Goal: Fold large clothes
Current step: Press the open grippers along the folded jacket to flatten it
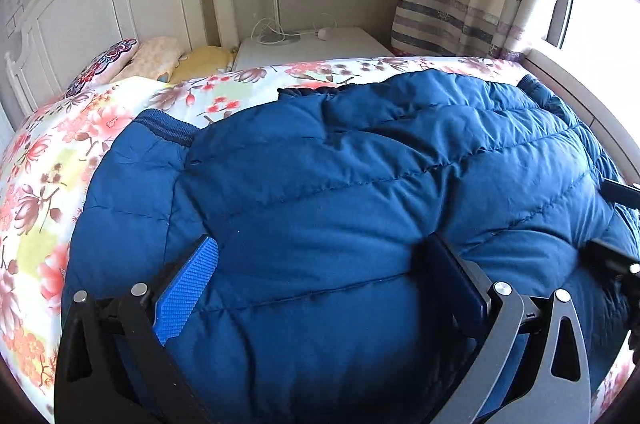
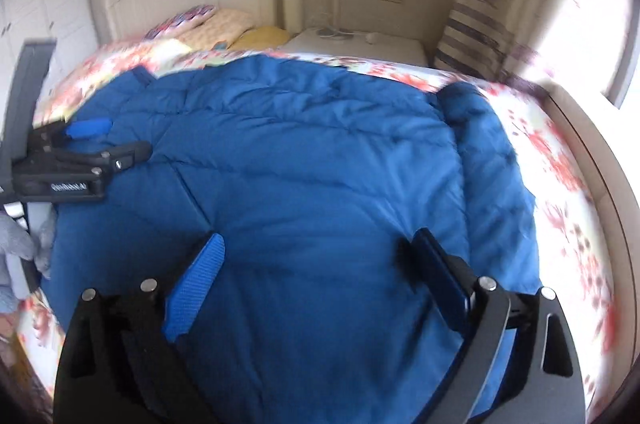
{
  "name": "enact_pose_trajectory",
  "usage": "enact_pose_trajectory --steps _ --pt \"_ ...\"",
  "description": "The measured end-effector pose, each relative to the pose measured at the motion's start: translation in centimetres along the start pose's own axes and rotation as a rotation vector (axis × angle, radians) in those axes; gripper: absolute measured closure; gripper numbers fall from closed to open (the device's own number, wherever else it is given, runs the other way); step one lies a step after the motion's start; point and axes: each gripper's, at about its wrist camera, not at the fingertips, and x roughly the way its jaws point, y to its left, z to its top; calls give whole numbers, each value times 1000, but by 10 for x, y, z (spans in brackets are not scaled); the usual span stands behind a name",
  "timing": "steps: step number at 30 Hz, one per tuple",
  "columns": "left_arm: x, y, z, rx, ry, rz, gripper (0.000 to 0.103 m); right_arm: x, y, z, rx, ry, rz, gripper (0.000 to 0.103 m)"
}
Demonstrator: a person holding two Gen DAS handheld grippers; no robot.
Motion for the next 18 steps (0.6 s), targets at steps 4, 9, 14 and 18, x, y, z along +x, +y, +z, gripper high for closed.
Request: enact_pose_trajectory --steps 4,9,14,18 --pt "2 1 1 -1 -4 -1 4 -25 -4 -3 47 -43 -53 13" --pt "2 -1 1 5 -4 8 4 -26 47 -17 -123 -71 33 13" --pt "2 2 1 -4 -7 -6 4 -10 44 -31 -142 -73 51 9" --pt "2 2 1 -2 -4 -5 4 -12 42 -24 -157 -31 50 9"
